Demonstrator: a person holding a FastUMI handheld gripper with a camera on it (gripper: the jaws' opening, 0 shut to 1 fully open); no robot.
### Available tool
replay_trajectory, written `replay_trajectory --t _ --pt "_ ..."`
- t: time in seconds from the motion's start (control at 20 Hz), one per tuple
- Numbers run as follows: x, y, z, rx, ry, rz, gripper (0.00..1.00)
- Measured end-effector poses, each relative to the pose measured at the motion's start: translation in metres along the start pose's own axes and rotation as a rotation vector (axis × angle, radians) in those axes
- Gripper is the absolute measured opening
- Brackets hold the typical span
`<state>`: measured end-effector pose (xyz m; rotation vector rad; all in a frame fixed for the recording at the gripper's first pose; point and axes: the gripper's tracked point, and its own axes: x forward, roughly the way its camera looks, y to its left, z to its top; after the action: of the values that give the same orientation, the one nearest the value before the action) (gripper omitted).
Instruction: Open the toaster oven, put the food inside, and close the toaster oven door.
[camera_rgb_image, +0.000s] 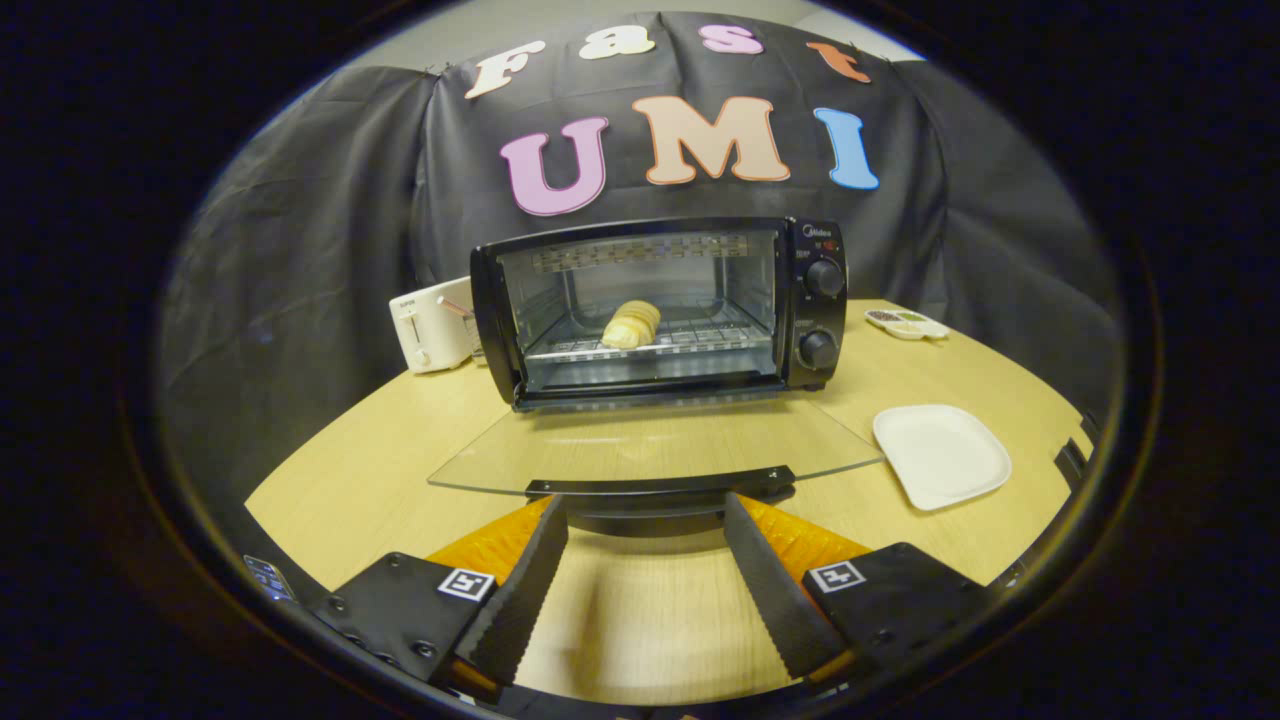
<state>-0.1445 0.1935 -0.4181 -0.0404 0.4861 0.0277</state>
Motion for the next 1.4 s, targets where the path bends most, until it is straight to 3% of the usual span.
replay_trajectory --t 0.4,0.75,1.4 --pt "0.002 -0.002 0.069 -0.009 -0.177 -0.023 0.98" --pt "0.064 0.01 0.081 0.032 -0.108 0.012 1.0" --pt "0.027 0.012 0.187 0.02 -0.321 0.021 1.0"
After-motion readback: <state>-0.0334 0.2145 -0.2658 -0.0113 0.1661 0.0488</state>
